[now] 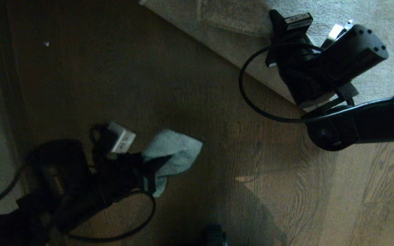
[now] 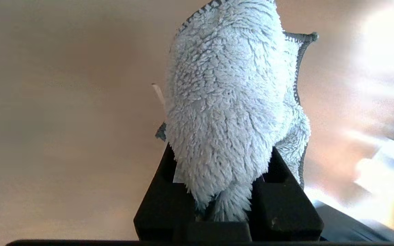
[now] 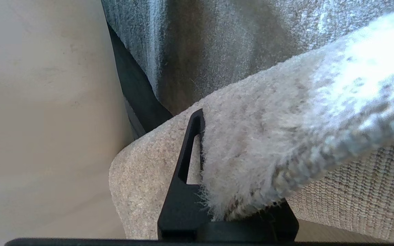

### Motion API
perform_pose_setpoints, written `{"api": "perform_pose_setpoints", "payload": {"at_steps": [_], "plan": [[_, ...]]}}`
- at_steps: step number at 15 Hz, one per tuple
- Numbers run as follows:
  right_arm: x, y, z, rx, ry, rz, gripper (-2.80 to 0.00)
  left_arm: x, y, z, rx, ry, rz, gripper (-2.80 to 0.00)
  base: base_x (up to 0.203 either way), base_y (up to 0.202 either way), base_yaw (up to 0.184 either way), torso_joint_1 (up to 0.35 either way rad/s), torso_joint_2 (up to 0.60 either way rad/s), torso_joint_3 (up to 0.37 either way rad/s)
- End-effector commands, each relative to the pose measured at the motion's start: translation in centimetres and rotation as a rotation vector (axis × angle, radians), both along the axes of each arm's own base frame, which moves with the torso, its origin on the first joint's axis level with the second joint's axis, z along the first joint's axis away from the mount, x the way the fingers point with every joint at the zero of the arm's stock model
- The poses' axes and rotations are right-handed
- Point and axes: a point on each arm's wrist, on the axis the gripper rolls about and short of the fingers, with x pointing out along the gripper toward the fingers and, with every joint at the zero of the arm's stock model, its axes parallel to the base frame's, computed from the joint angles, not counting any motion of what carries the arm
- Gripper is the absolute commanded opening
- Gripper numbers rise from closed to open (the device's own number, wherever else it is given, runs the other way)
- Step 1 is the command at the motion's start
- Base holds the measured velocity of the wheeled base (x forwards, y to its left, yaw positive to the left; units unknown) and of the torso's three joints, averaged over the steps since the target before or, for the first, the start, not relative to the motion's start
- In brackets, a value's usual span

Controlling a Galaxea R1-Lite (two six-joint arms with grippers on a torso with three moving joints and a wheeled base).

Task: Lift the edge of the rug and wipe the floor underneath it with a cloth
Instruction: Wipe the floor under the carpet with a rag

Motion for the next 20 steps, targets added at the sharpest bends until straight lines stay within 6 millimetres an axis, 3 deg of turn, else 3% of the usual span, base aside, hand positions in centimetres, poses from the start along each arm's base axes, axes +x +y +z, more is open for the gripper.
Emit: {"api": "perform_pose_setpoints", "payload": {"at_steps": [1, 3, 7, 11, 13, 16, 20], "plan": [[0.0, 0.0, 0.0, 0.008, -0.003, 0.002, -2.8, -1.1, -3.2, -2.6, 0.042, 0.097, -0.127, -2.8, 0.0, 0.0, 0.0, 0.0, 0.0, 0.0], [0.1, 0.0, -0.1, 0.007, -0.002, 0.0, -2.8, 0.6, -5.9, -4.4, 0.045, 0.114, -0.158, -2.8, 0.0, 0.0, 0.0, 0.0, 0.0, 0.0], [0.6, 0.3, -0.7, 0.004, 0.005, -0.001, -2.8, 5.5, -11.0, -5.7, -0.03, 0.026, -0.17, -2.8, 0.0, 0.0, 0.0, 0.0, 0.0, 0.0], [0.9, 0.4, -1.1, 0.008, -0.004, -0.001, -2.8, 10.0, -13.4, -4.9, -0.114, -0.085, -0.112, -2.8, 0.0, 0.0, 0.0, 0.0, 0.0, 0.0], [0.9, 0.4, -1.2, 0.007, -0.004, 0.0, -2.8, 12.6, -12.5, -3.8, -0.15, -0.141, -0.037, -2.8, 0.0, 0.0, 0.0, 0.0, 0.0, 0.0], [0.9, 0.4, -1.2, 0.009, -0.004, 0.001, -2.8, 15.7, -9.3, -1.9, -0.179, -0.212, 0.074, -2.8, 0.0, 0.0, 0.0, 0.0, 0.0, 0.0], [0.8, 0.4, -0.9, 0.009, -0.012, 0.006, -2.8, 17.1, -4.5, 1.6, -0.207, -0.295, 0.189, -2.8, 0.0, 0.0, 0.0, 0.0, 0.0, 0.0]]}}
